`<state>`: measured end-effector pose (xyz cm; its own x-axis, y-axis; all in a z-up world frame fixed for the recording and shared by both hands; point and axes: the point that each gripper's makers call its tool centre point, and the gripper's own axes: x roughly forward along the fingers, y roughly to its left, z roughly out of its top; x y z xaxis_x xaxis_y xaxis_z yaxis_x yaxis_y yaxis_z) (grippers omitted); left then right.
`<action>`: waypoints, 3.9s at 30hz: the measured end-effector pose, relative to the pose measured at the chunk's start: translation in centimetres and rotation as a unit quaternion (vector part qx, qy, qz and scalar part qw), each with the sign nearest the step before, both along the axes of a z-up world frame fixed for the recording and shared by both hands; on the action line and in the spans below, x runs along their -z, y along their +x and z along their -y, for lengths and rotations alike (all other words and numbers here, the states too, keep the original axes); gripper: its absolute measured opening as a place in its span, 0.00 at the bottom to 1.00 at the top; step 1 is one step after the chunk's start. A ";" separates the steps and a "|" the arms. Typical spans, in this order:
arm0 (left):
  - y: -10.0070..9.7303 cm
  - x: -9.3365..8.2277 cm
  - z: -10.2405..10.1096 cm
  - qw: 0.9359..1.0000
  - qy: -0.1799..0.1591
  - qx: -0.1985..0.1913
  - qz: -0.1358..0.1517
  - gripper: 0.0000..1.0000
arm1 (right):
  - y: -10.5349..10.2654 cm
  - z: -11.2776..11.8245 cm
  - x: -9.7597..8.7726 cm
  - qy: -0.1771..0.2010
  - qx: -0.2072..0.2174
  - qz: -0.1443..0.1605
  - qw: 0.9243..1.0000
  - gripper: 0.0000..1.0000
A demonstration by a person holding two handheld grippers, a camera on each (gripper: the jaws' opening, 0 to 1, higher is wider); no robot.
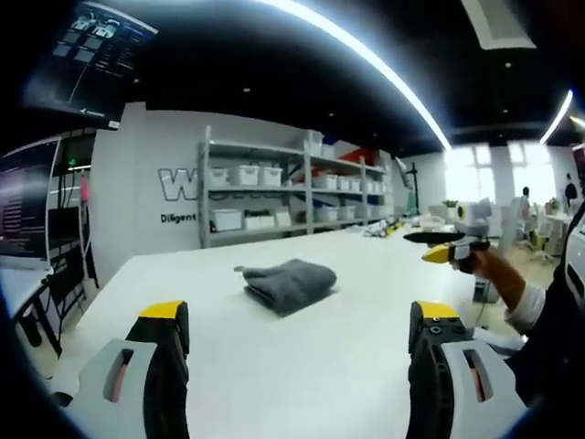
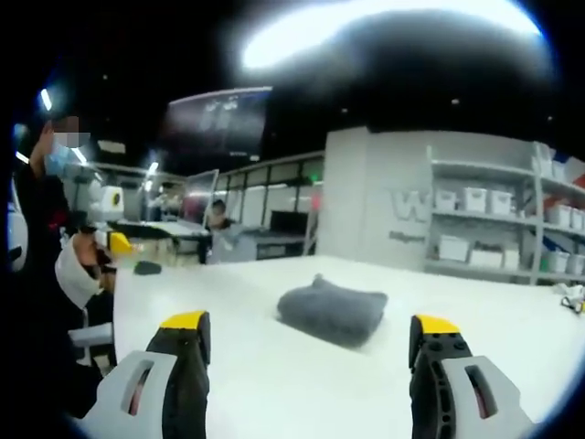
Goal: Open the folded towel by lifting each exposed corner and separating the folded layers until the towel lies flat within the target outline without major curled edges
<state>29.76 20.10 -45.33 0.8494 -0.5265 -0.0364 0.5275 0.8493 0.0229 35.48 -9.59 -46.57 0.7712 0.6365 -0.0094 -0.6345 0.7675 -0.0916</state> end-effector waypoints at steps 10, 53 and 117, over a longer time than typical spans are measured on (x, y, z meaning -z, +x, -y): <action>-0.3 -0.1 0.0 1.000 -0.004 0.005 -0.006 0.99 | 2.0 -0.2 1.1 -0.009 -0.002 -0.010 1.000 0.90; 0.6 0.6 -2.8 1.000 -0.009 -0.019 -0.018 0.99 | 7.9 -1.8 0.8 -0.060 -0.017 -0.017 0.998 0.81; 0.4 -0.3 -4.0 0.999 -0.010 -0.036 -0.004 0.99 | 17.6 -1.9 6.2 -0.099 -0.040 -0.024 0.994 0.65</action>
